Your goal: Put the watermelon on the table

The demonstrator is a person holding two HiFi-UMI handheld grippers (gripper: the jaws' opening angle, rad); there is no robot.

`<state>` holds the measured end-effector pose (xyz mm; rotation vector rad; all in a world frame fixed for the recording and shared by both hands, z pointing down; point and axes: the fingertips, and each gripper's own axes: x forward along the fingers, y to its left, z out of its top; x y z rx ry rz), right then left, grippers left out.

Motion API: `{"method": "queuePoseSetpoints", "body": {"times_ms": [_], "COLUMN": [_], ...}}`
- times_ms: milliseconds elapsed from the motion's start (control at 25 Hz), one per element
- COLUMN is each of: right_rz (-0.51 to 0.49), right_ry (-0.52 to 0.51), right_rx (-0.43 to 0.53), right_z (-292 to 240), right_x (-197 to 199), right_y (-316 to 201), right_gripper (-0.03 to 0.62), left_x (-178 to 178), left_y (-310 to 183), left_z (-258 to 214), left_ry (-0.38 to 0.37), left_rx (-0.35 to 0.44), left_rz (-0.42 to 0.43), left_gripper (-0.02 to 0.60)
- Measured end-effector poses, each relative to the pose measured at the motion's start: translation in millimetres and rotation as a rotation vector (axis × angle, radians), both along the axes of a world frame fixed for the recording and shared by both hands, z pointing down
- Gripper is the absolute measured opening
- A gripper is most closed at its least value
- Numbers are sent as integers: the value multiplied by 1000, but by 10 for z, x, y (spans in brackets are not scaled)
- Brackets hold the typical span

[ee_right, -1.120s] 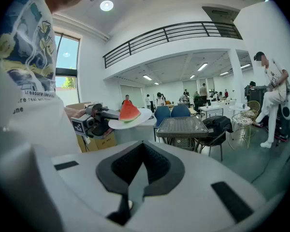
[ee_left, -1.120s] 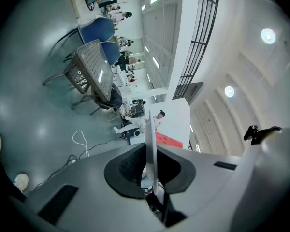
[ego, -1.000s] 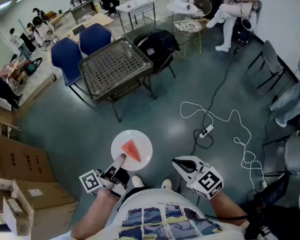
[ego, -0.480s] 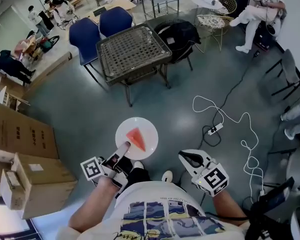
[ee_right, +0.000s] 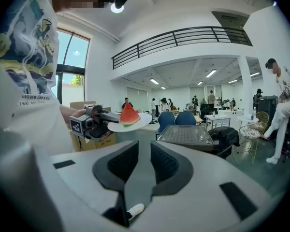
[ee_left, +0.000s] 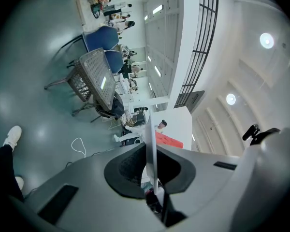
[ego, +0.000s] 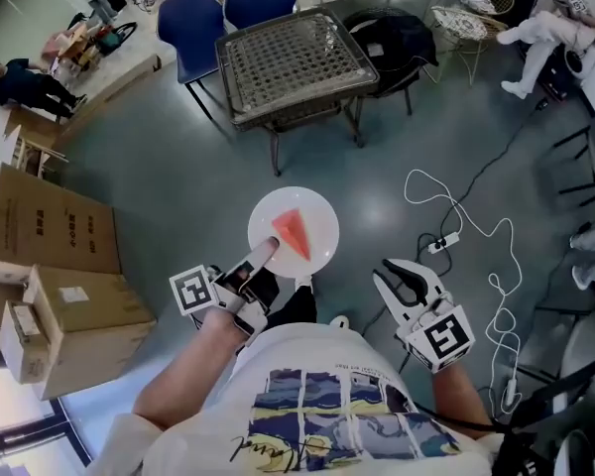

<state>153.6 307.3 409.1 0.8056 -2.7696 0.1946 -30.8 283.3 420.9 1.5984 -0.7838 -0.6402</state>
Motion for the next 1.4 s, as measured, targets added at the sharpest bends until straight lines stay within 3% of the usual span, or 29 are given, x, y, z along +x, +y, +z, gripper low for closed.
{"method": "queuePoseSetpoints", "body": {"times_ms": [320, 640, 1000, 1200, 1400], "right_rz": [33, 79, 23, 1, -22], "right_ry": [44, 50, 60, 24, 59], "right_rx": [-13, -20, -37, -40, -43], "right_z": [-100, -147, -84, -177, -148], "right_x": [-415, -905, -931, -804, -602], "right_y": [-810, -1574, -2557, -3276, -3794], "right_gripper": [60, 60, 60, 60, 60], "left_x": [-261, -700, -867, -921, -1028], "left_y": [-995, -1865, -2798, -3509, -4264], "left_z": [27, 166, 466, 601, 803], "left_ry": [51, 42, 69, 10, -16], "left_rx": [15, 18, -39, -65, -74], "left_rz": [50, 72, -4, -32, -74], "left_gripper": [26, 26, 26, 26, 26]}}
